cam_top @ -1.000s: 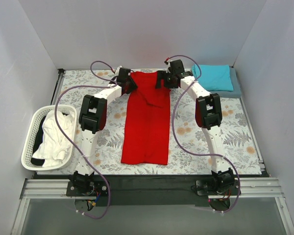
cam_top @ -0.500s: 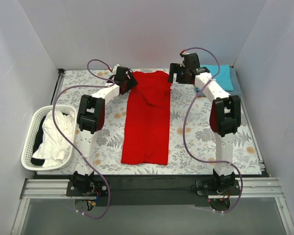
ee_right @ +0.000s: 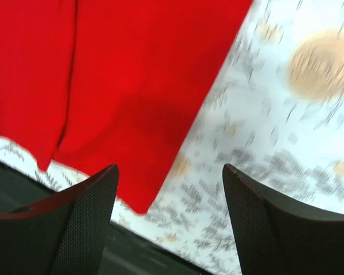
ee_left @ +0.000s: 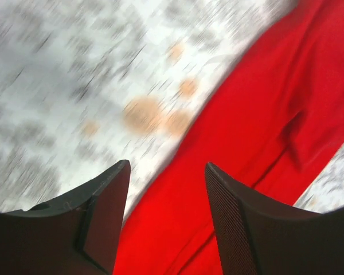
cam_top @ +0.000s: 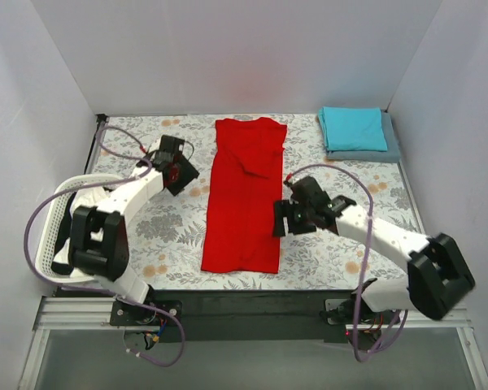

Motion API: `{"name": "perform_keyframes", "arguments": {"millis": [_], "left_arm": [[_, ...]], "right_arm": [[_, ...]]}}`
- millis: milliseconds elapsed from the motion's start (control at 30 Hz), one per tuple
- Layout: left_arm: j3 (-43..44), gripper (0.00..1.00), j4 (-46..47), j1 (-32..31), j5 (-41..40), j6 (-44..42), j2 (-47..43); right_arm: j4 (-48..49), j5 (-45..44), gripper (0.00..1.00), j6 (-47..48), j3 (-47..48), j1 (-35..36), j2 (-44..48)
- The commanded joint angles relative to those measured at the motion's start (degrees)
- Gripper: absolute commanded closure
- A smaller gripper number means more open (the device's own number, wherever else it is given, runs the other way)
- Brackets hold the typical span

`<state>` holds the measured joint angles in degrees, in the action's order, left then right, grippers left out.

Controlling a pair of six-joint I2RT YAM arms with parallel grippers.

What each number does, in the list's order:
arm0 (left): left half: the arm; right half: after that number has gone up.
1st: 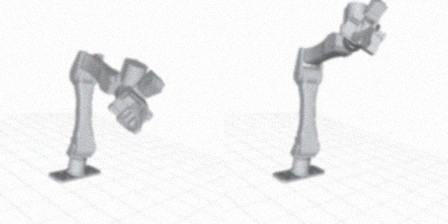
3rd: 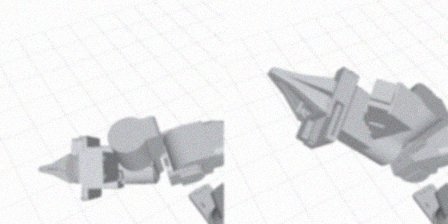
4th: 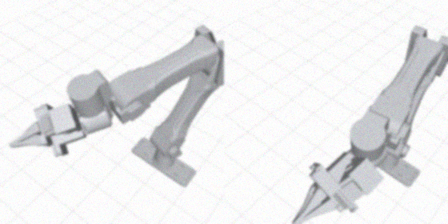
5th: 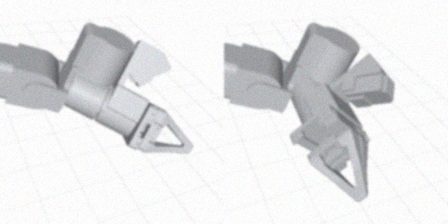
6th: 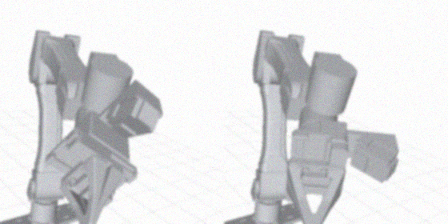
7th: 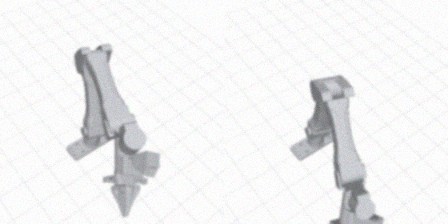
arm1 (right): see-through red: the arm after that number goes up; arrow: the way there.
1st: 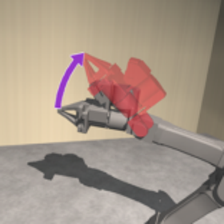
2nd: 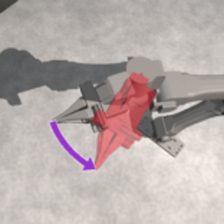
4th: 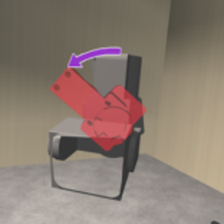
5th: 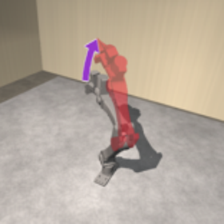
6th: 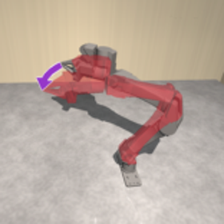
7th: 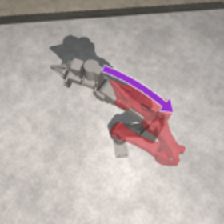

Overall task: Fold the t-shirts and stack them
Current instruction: Fold the tshirt

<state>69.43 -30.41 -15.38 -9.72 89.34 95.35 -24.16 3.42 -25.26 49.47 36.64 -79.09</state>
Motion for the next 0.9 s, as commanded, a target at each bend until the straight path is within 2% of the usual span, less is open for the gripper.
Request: {"name": "perform_keyframes", "arguments": {"millis": [0,67,167,300,333,467,767,867], "left_arm": [[-11.19,0.47,-10.35,-1.41,-2.85,4.43,-10.33],[-16.14,0.48,-11.24,-3.16,-2.50,6.10,-18.91],[-23.53,0.50,-12.65,-5.97,-1.97,8.83,-28.42],[-30.57,0.52,-13.80,-9.40,-1.19,11.82,-34.60],[-32.76,0.53,-13.45,-9.93,-0.75,12.08,-34.97],[-36.89,0.54,-12.57,-13.09,1.98,12.96,-35.32],[-42.79,0.54,-6.59,-19.51,6.64,15.34,-38.22],[-43.06,0.54,-6.15,-20.30,6.55,15.25,-37.61]], "right_arm": [[1.49,-0.52,0.21,-9.36,-7.53,6.47,10.25],[1.22,-2.71,0.23,-12.69,-10.78,10.44,14.12],[0.70,-7.01,0.26,-17.28,-11.77,17.57,14.49],[0.52,-12.64,0.35,-21.58,-11.24,25.12,10.98],[0.52,-14.65,0.38,-22.81,-11.15,25.84,10.37],[0.08,-18.79,0.39,-25.63,-11.06,28.66,7.47],[0.87,-22.49,0.39,-28.80,-11.42,30.24,4.21],[1.14,-22.76,0.46,-29.15,-11.77,30.15,3.33]]}}
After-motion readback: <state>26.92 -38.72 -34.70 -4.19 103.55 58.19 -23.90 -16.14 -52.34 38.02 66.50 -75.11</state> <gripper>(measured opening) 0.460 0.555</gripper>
